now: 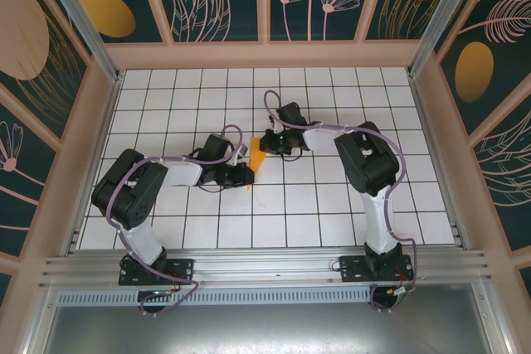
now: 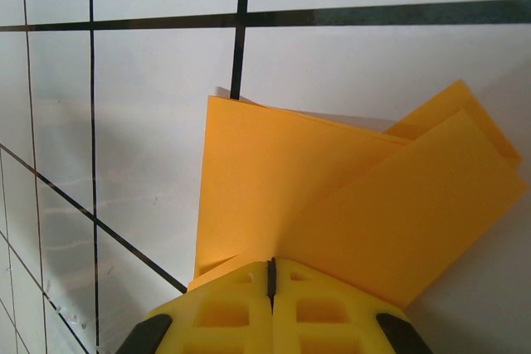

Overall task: Fold a paper plane with a square sheet of paper (fold left side to right side)
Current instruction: Fold the wing for the fifth time at the center of the table.

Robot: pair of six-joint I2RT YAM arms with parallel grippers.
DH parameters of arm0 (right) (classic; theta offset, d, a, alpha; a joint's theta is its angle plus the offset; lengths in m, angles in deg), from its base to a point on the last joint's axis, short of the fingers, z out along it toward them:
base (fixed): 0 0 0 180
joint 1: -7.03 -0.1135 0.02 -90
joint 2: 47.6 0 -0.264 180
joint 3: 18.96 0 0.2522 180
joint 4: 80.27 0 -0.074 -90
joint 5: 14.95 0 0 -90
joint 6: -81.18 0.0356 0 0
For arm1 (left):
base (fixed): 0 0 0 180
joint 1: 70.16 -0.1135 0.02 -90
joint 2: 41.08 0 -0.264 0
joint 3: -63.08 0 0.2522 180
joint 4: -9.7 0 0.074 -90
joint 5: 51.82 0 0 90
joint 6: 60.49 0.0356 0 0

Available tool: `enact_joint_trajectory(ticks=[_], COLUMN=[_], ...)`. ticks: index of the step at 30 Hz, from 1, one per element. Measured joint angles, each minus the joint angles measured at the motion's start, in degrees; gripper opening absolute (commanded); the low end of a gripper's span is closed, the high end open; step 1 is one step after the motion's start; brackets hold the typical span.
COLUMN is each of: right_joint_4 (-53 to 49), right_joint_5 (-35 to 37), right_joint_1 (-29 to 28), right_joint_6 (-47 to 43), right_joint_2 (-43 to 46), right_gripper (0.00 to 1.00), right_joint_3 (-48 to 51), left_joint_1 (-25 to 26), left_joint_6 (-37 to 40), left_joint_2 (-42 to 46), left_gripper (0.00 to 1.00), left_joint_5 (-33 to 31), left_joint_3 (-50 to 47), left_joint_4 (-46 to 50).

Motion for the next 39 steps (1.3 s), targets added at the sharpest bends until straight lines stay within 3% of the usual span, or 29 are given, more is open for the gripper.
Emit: enact_joint_trajectory(ticks=[18, 29, 39], right_joint_4=[-1.68, -1.88, -1.88], right_joint_5=[0.04, 0.02, 0.02], right_joint_1=[0.00, 0.00, 0.00], right_joint_6=[-0.28, -0.28, -0.28], right_joint_2=[-0.09, -0.09, -0.09], right_gripper=[0.05, 0.05, 0.04], right_joint_3=[-0.59, -0.70, -0.70], left_joint_1=[0.00, 0.20, -0.46], left_joint_6=[2.64, 3.61, 3.65], left_joint_2=[2.82, 6.91, 7.50], left_gripper=[0.07, 0.05, 0.06], left_joint_5=[-1.20, -1.03, 0.63], left_joint_3=[-3.96, -6.01, 3.26], left_joint_4=[-1.01, 4.63, 7.06])
